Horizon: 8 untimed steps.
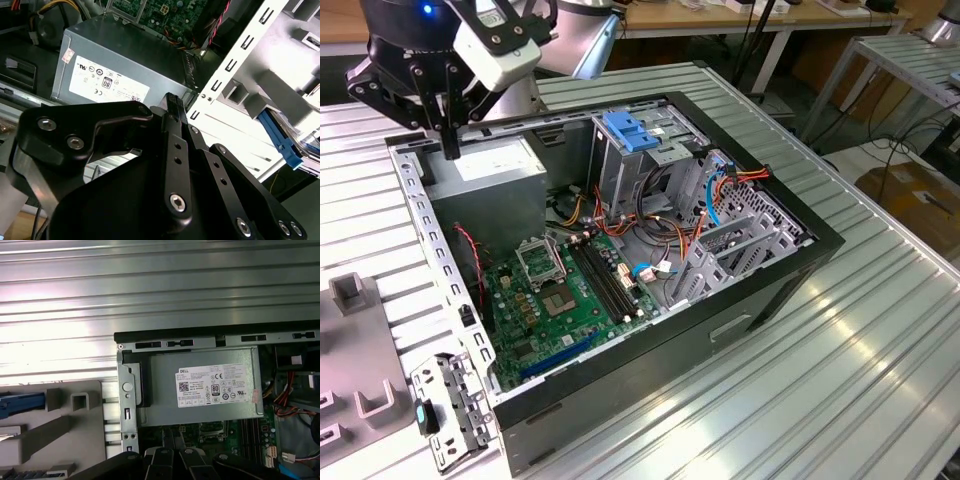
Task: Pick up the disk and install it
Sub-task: 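Reach for the disk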
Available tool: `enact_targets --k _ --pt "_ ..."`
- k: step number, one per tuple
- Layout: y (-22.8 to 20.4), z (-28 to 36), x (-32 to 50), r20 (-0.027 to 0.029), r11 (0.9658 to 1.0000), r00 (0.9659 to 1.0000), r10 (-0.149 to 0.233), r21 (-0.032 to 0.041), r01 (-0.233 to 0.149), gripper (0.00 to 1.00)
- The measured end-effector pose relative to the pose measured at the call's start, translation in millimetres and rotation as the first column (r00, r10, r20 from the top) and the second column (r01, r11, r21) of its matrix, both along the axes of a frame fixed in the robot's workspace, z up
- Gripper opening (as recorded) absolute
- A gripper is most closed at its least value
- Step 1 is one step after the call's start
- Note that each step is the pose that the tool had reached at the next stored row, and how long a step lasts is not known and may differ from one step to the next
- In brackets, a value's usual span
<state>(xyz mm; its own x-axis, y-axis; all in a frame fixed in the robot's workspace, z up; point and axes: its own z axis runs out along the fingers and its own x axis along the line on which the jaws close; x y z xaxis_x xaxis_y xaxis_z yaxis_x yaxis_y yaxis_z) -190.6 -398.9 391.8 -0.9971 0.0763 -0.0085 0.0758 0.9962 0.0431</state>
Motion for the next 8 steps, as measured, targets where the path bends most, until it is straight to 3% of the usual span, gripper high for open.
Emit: enact_targets --k 8 --pt "0.0 -0.4 -6.5 -0.003 1.0 1.0 0.0 0.0001 0.0 0.11"
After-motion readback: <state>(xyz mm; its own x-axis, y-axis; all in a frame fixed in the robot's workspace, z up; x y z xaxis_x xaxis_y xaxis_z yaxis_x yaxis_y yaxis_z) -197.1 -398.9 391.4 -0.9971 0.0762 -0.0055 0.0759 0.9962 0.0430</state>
